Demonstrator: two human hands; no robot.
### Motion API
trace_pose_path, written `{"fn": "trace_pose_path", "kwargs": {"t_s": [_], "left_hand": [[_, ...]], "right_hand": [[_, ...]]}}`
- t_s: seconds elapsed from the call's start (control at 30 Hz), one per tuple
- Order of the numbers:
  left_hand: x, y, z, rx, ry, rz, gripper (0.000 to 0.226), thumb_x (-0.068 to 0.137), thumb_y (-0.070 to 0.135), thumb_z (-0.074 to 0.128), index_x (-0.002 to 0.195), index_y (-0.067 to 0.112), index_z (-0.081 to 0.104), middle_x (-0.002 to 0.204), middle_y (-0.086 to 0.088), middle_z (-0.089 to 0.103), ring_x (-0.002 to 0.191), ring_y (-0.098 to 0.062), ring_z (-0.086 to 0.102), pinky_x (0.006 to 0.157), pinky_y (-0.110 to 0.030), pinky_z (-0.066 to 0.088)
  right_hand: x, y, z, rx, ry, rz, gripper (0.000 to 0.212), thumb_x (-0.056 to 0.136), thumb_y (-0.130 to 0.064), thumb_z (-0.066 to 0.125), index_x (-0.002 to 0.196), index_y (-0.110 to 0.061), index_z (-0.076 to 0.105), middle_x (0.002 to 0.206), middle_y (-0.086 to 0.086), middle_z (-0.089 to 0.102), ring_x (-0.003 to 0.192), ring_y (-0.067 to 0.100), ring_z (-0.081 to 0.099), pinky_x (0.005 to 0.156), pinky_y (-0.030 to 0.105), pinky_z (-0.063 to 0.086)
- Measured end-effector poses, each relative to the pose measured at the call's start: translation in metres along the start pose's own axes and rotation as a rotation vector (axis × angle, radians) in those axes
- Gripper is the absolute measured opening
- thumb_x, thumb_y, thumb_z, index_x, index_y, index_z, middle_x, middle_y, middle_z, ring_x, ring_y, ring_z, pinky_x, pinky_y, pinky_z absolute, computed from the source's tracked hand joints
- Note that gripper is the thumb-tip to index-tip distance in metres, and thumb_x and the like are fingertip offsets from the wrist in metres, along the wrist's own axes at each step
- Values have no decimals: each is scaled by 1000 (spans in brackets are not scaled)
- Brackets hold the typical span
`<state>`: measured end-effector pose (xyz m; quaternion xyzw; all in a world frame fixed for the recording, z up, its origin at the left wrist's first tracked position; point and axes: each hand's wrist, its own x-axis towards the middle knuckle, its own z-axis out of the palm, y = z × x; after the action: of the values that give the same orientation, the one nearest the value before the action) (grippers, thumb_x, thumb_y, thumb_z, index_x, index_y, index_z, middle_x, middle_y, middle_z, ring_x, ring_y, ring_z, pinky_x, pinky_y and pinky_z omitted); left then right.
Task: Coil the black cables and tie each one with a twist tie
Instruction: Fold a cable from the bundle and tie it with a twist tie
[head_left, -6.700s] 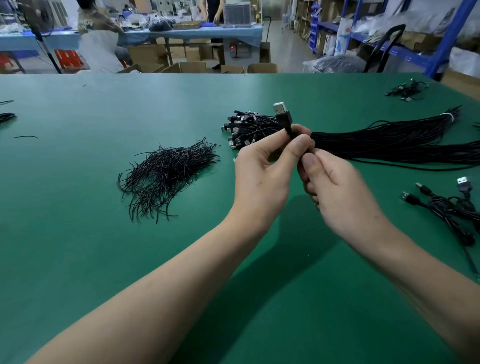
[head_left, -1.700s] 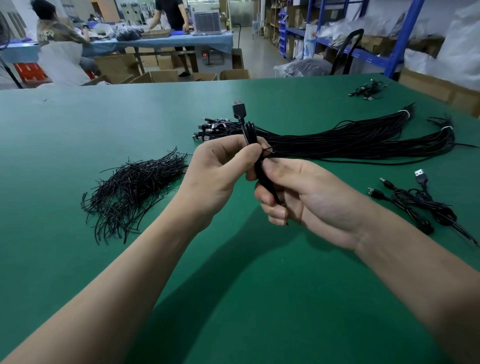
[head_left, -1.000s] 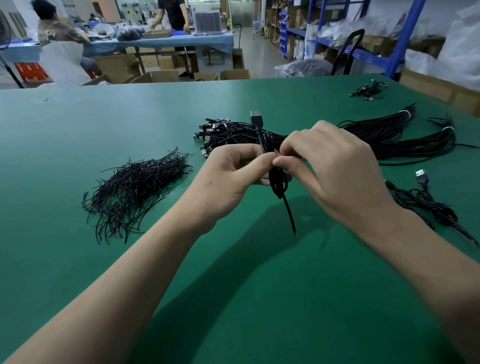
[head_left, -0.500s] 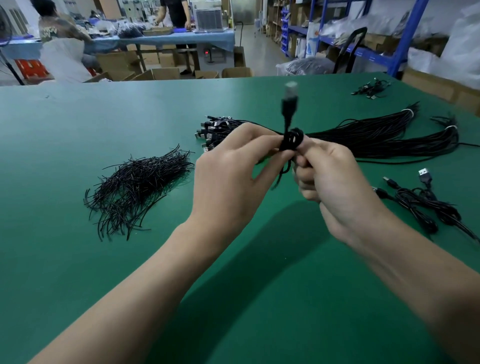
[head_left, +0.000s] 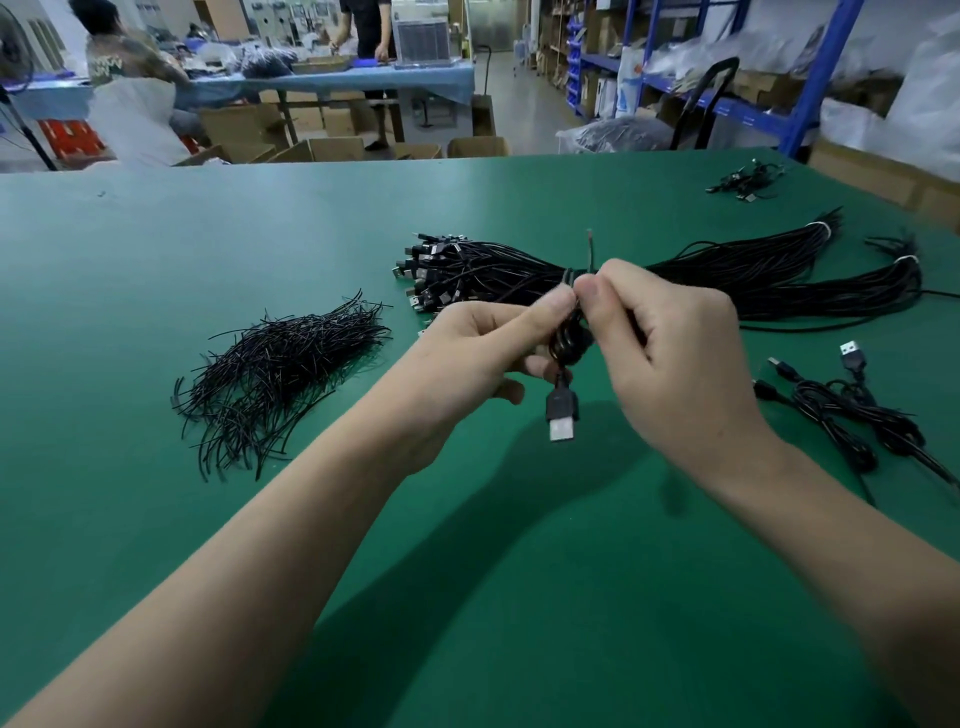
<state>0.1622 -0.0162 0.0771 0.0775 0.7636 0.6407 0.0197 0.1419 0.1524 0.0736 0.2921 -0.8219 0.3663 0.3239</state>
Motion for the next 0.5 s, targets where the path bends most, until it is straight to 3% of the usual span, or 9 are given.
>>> {"fn": "trace_pose_path", "kwargs": {"t_s": [0.13, 0.2, 0.27, 0.4, 0.5], "left_hand": [[0, 3, 3, 37, 122, 140, 18, 92, 32, 70, 82, 19, 77, 71, 5, 63, 68, -5, 52, 64, -22, 40], [1, 3, 4, 151, 230, 294, 11, 89, 27, 75, 84, 18, 78, 73, 9, 68, 65, -1, 54, 63, -13, 38], [0, 2, 4, 429, 358, 469, 10, 88, 29, 77, 86, 19, 78, 79, 10, 69, 70, -1, 59, 65, -10, 37], [-1, -3, 4, 619, 506, 699, 15, 87, 27, 79, 91, 13, 79, 87, 3, 69, 77, -10, 65, 70, -26, 50], [0, -7, 3, 729, 534, 896, 15, 92, 20, 76, 95, 6, 79, 91, -5, 70, 80, -23, 66, 69, -41, 53]], "right_hand": [[-1, 1, 5, 135, -55, 137, 45, 108, -24, 46, 68, -4, 42, 55, 6, 37, 52, 21, 33, 51, 41, 29], [2, 0, 7, 353, -103, 327, 45, 108, -26, 45, 69, -5, 40, 56, 0, 35, 53, 15, 29, 51, 34, 27], [4, -2, 7, 672, -154, 602, 41, 107, -28, 45, 70, -12, 41, 54, -8, 31, 49, 8, 24, 46, 22, 23], [6, -6, 5, 1159, -281, 945, 44, 107, -28, 44, 64, -19, 42, 50, -9, 20, 48, 9, 13, 41, 22, 9], [8, -10, 1, 1285, -335, 1026, 40, 103, -24, 44, 63, -20, 40, 49, -10, 18, 46, 7, 13, 42, 22, 6]]}}
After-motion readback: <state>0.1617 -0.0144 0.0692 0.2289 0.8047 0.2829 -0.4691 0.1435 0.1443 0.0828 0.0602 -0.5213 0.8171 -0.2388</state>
